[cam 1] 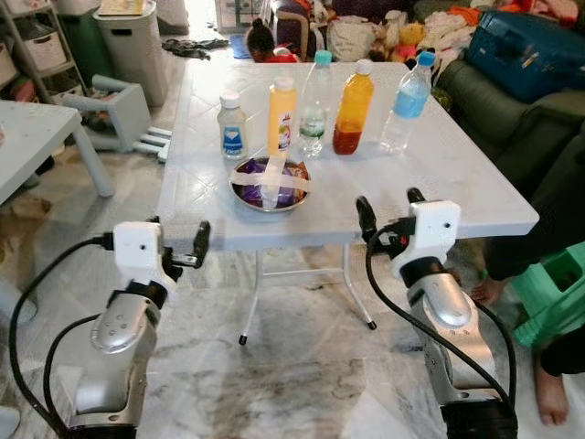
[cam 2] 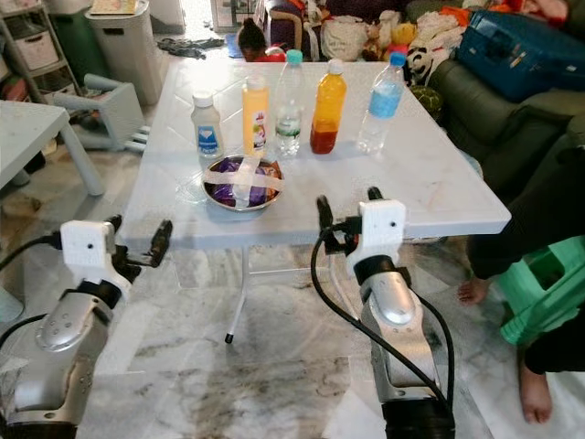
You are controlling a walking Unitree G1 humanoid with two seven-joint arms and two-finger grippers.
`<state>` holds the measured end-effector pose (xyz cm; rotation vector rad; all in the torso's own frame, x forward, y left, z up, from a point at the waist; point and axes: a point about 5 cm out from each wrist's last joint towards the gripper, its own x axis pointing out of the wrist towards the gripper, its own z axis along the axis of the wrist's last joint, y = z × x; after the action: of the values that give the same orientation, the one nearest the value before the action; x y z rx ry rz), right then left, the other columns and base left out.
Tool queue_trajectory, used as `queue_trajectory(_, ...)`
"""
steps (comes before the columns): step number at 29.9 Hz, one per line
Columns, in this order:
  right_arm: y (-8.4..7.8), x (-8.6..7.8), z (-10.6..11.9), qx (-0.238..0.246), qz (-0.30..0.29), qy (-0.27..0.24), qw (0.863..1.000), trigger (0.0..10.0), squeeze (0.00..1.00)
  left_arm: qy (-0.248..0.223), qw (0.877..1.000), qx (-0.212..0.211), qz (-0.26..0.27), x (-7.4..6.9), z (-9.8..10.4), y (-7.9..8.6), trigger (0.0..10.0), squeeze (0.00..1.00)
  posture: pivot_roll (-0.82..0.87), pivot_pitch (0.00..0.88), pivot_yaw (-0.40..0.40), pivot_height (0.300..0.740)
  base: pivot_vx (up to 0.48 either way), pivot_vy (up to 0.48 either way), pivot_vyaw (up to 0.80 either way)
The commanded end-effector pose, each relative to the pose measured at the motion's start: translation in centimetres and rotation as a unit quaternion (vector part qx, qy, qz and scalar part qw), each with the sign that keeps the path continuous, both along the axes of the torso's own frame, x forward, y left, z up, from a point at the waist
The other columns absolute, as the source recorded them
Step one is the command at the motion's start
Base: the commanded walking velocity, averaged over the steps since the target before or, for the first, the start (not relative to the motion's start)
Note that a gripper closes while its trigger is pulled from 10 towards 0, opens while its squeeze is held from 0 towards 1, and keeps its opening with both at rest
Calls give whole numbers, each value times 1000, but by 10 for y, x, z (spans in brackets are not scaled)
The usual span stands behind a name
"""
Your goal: Restocking fridge
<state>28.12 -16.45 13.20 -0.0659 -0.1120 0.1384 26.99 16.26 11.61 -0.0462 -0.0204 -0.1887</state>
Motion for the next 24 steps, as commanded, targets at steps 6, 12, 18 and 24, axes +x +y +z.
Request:
queue_trajectory(6,17,3,14,-6,38,-35,999,10000,0,6,1000,7,20,3,-1,10,10000,0,-14,4,-25,740,341,337,667)
queue_trajectory(12,18,3,14,-8,45,-37,998,10000,0,10,1000,-2,24,6,-2,9,10000,0,-16,0,-27,740,147,412,471)
queue_trajectory(18,18,4,10,-15,38,-28,999,10000,0,1,1000,8,20,7,1,9,10000,0,-15,8,-31,740,0,157,0)
queue_trajectory(24,18,6,3,-39,31,-13,999,10000,0,-1,1000,13,24,8,2,11,10000,0,-11,5,-31,740,0,0,0)
